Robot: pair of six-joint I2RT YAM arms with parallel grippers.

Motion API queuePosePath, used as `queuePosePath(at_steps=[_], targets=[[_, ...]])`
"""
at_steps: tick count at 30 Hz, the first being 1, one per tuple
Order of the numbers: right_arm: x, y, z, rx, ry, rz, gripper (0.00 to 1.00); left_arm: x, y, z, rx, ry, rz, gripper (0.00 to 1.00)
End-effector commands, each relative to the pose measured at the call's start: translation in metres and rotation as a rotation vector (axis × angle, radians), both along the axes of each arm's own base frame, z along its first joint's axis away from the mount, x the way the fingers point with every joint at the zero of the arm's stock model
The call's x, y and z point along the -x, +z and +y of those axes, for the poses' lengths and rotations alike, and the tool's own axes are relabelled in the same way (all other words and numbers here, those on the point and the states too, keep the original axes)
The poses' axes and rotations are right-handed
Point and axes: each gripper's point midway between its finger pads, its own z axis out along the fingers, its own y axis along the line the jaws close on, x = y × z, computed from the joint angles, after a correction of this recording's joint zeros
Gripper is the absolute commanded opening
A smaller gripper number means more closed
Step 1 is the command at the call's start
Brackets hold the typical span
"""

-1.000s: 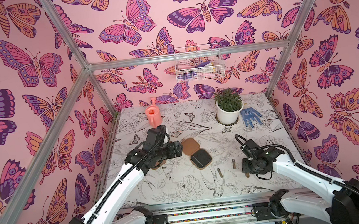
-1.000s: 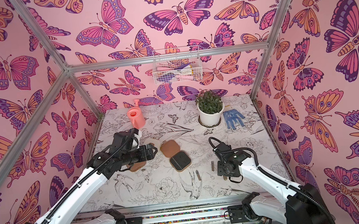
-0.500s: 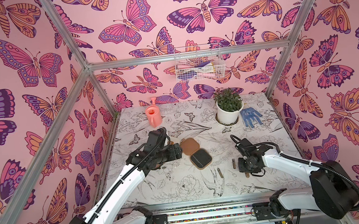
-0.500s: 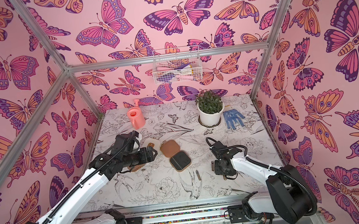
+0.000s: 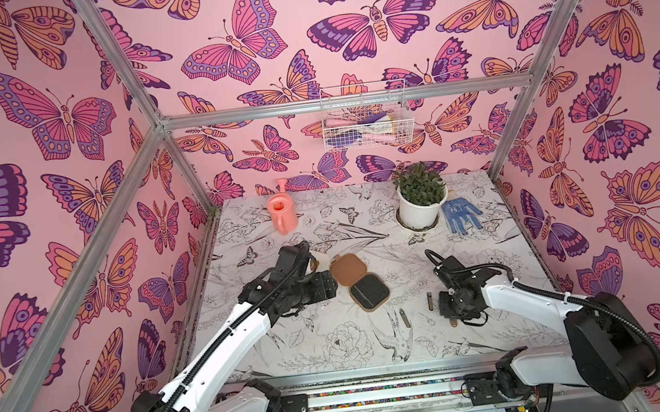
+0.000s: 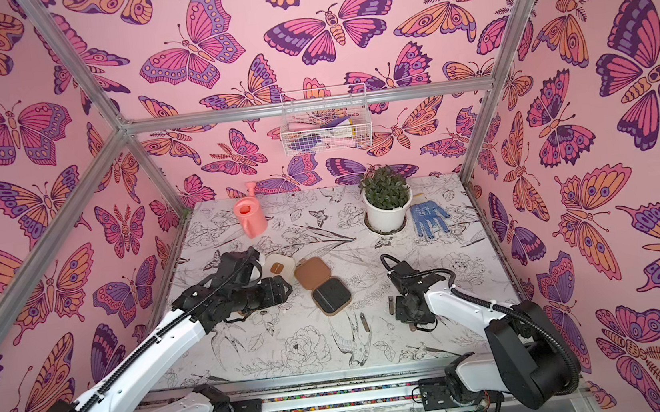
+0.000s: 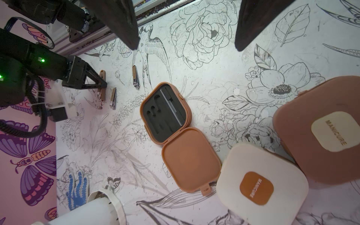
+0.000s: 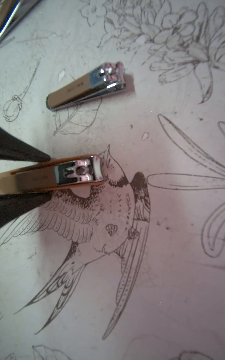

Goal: Organize nail clipper sets
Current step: Pick up the nail clipper from the center of the board, then place the nail clipper in the storage box.

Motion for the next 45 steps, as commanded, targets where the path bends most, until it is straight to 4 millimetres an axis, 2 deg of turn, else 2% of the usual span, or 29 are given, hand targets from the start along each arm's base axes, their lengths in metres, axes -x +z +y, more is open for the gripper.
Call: queuePosePath(at_steps=[1, 4, 9, 11, 14, 20, 23, 25, 29, 36, 40, 45], targets=[[0.007, -0.001, -0.003, -0.007, -0.011, 0.018, 0.26, 0.007, -0.013, -0.001, 0.005, 0.009, 0.048, 0.79], [0.011, -0.001, -0.003, -0.013, -0.012, 0.022, 0.24, 0.008, -0.013, -0.001, 0.009, 0.011, 0.043, 0.79], [0.011, 0.003, -0.003, -0.015, -0.001, 0.016, 0.08, 0.005, -0.009, -0.003, 0.014, 0.010, 0.035, 0.79], [0.008, 0.009, -0.001, -0.014, 0.027, 0.009, 0.02, 0.004, -0.009, -0.004, 0.014, 0.009, 0.034, 0.79], [0.000, 0.025, 0.007, -0.016, 0.104, -0.022, 0.00, 0.005, -0.011, -0.003, 0.013, 0.012, 0.038, 0.79], [-0.023, 0.077, 0.055, -0.008, 0.418, -0.119, 0.00, 0.006, -0.016, -0.002, 0.010, 0.029, 0.048, 0.79], [-0.031, 0.093, 0.087, 0.026, 0.593, -0.145, 0.00, 0.006, -0.017, -0.002, 0.011, 0.032, 0.052, 0.79], [-0.036, 0.097, 0.108, 0.040, 0.689, -0.147, 0.00, 0.006, -0.017, -0.001, 0.011, 0.035, 0.053, 0.79], [-0.049, 0.095, 0.148, 0.033, 0.813, -0.144, 0.00, 0.006, -0.016, 0.000, 0.013, 0.041, 0.050, 0.79], [-0.071, 0.076, 0.203, 0.020, 0.896, -0.135, 0.00, 0.006, -0.017, 0.002, 0.008, 0.051, 0.048, 0.79], [-0.076, 0.060, 0.222, 0.020, 0.920, -0.122, 0.00, 0.006, -0.016, 0.002, 0.006, 0.050, 0.042, 0.79], [-0.081, 0.048, 0.232, 0.017, 0.912, -0.101, 0.00, 0.004, -0.014, 0.002, 0.006, 0.053, 0.036, 0.79]])
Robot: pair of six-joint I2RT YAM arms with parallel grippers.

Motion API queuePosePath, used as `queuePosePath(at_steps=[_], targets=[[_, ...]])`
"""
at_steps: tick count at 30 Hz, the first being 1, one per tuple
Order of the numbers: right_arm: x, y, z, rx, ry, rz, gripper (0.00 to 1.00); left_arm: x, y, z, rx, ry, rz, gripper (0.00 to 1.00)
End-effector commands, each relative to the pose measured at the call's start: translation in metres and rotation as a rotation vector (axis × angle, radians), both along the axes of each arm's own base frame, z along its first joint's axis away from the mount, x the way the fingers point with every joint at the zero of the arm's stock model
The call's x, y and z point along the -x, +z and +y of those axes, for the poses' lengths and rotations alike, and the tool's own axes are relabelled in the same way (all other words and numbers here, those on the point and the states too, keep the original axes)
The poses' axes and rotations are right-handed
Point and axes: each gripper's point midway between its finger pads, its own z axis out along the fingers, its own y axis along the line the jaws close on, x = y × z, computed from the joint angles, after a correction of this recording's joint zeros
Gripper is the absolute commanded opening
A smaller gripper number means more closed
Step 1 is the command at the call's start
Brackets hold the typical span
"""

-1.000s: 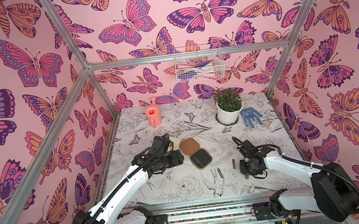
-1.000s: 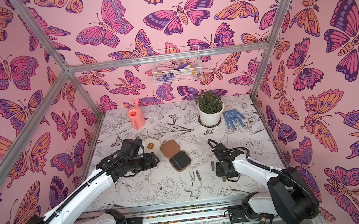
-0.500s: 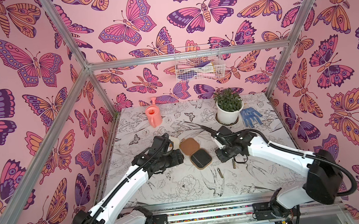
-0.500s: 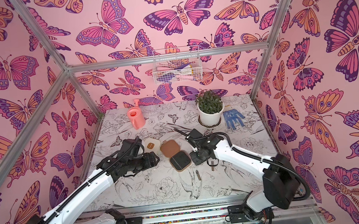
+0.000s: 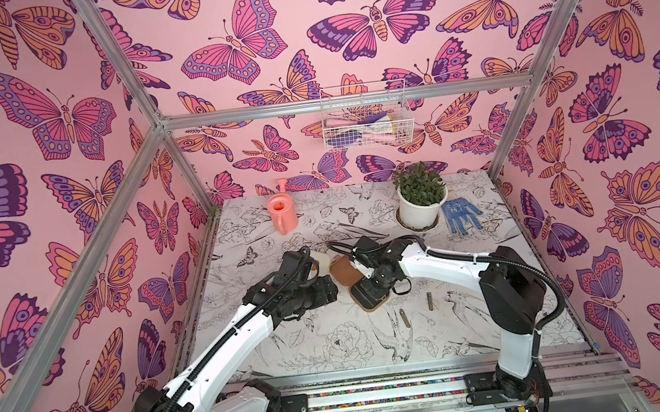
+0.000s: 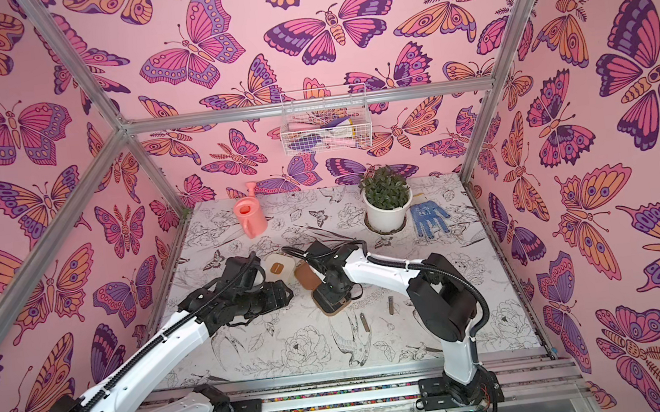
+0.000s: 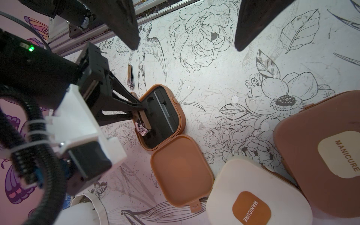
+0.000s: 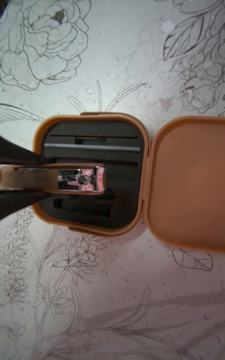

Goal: Organize nail clipper sets
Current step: Place the nail clipper in the storage box.

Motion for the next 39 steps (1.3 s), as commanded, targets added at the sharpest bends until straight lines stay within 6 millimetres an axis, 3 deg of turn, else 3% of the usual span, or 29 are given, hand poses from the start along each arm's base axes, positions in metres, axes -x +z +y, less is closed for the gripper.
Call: queuePosePath(at_steps=[1, 23, 39], targets=[[-0.003, 0.002, 0.013, -0.021, 0.023, -0.004, 0.00, 0.002, -0.001, 0.001, -0.007, 0.007, 0.002, 0.79], [0.002, -0.027, 0.014, 0.005, -0.052, 0.048, 0.00, 0.003, -0.003, 0.002, -0.010, 0.005, 0.004, 0.79], [-0.002, -0.034, 0.018, 0.020, -0.076, 0.063, 0.00, 0.003, -0.004, 0.003, -0.011, 0.004, 0.005, 0.79]])
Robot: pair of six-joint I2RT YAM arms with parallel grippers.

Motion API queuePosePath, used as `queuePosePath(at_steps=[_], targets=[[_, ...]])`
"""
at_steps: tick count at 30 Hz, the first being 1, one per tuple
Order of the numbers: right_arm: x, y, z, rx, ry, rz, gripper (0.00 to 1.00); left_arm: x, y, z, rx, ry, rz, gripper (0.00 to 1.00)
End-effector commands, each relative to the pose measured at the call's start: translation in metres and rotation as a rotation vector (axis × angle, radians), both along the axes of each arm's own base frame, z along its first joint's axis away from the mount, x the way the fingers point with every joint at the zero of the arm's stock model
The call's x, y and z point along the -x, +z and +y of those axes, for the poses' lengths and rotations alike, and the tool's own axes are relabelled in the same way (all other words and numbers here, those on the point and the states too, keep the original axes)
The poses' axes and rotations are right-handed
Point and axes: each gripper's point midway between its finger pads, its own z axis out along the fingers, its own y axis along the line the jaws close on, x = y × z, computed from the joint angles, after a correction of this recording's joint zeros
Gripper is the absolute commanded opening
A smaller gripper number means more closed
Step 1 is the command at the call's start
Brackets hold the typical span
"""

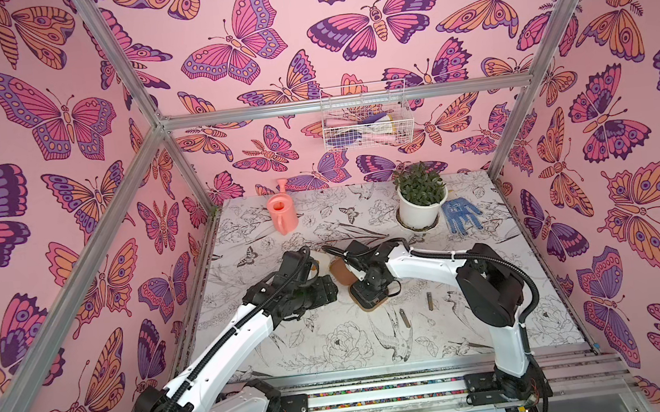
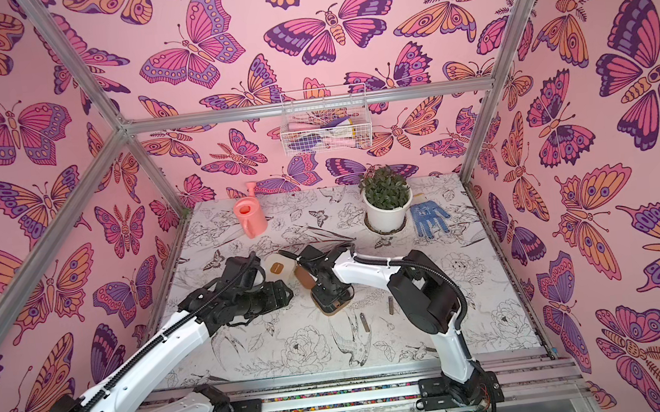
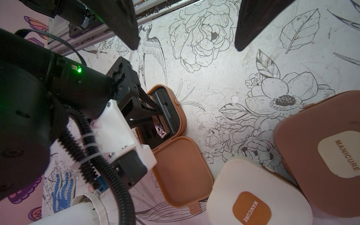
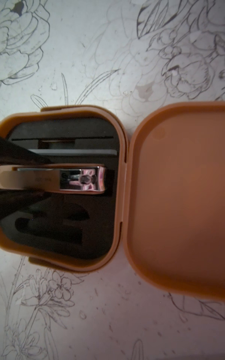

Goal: Organize nail clipper sets
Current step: Place the nail clipper in the storage box.

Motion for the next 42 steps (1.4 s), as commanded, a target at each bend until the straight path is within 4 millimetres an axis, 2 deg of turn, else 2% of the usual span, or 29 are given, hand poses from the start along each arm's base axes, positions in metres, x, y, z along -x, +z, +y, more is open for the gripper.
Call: queuePosePath(at_steps=[1, 19, 29, 42], targets=[[0.002, -0.010, 0.002, 0.023, -0.007, 0.021, 0.00, 0.003, -0.004, 0.003, -0.011, 0.004, 0.005, 0.79], [0.017, -0.044, -0.020, 0.084, -0.157, 0.077, 0.00, 0.004, -0.004, 0.005, -0.009, 0.009, 0.006, 0.79], [0.018, -0.064, -0.026, 0.144, -0.104, 0.094, 0.00, 0.004, -0.005, 0.005, -0.010, 0.008, 0.009, 0.79], [0.017, -0.092, -0.029, 0.145, -0.114, 0.074, 0.00, 0.003, -0.008, 0.005, -0.015, 0.010, 0.016, 0.79]])
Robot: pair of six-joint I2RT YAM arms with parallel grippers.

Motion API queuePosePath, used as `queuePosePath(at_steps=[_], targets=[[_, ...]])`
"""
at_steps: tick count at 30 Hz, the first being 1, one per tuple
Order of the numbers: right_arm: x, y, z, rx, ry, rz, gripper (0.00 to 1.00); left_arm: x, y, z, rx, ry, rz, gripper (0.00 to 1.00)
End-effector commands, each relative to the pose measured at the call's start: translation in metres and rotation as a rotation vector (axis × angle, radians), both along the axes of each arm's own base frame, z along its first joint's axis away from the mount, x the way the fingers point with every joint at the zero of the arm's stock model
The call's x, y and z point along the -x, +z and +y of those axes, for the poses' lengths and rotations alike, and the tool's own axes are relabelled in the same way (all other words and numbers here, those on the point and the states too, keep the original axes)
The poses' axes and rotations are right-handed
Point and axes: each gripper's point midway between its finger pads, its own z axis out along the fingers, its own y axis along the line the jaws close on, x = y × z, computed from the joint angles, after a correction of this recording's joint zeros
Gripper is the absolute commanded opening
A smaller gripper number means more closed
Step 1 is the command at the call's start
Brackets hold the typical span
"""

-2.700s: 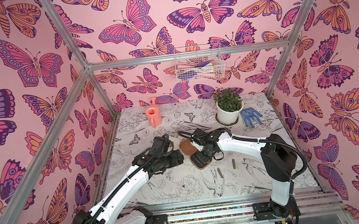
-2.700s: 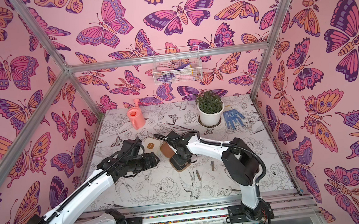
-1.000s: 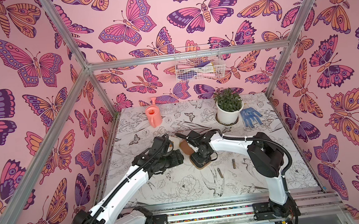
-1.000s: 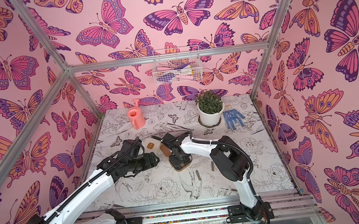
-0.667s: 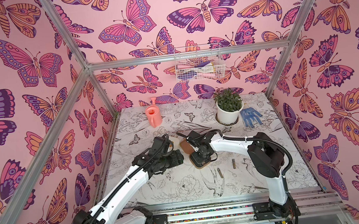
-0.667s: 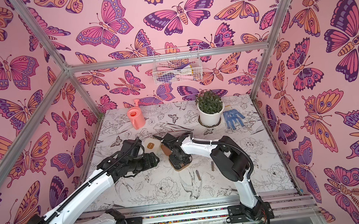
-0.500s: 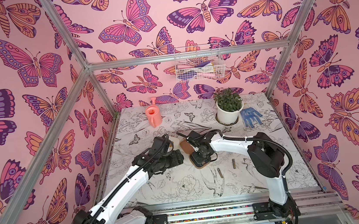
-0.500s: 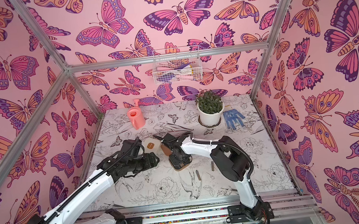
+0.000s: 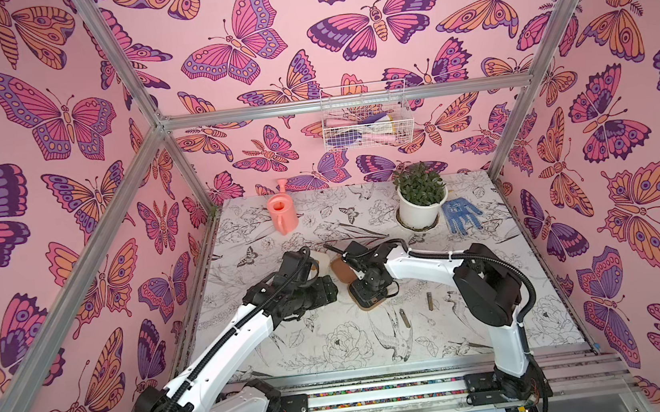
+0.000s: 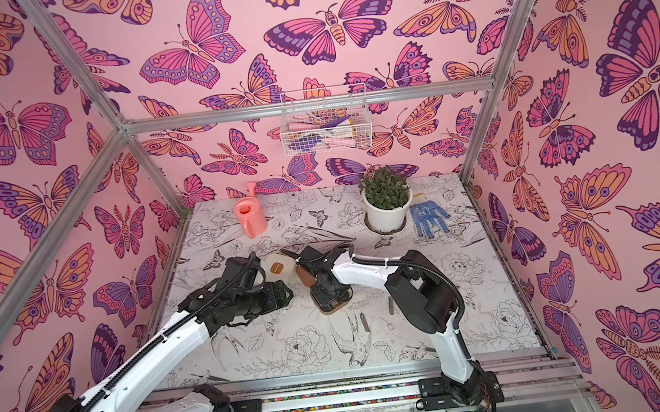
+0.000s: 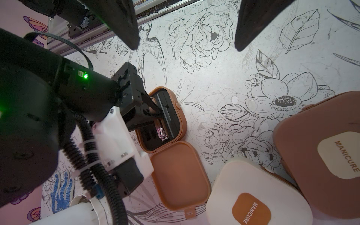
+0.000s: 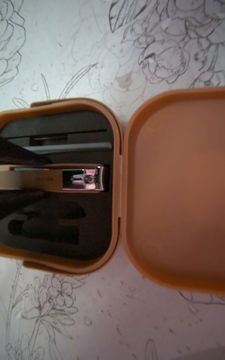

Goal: Organize nail clipper sets
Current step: Place the nail clipper in the storage box.

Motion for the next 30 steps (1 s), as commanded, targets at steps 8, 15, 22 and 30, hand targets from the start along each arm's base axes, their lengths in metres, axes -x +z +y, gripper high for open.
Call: queuePosePath(at_steps=[8, 15, 22, 30], targets=[[0.020, -0.097, -0.033, 0.160, -0.030, 0.070, 0.00, 0.003, -0.008, 0.005, -0.019, 0.012, 0.018, 0.79], [0.020, -0.102, -0.035, 0.166, -0.042, 0.072, 0.00, 0.002, -0.007, 0.004, -0.016, 0.012, 0.017, 0.79], [0.018, -0.087, -0.039, 0.197, -0.027, 0.067, 0.07, 0.003, -0.005, 0.003, -0.007, 0.009, 0.012, 0.79], [0.003, -0.035, -0.029, 0.160, -0.005, -0.004, 0.32, 0.003, 0.000, 0.002, 0.003, 0.004, 0.004, 0.79]])
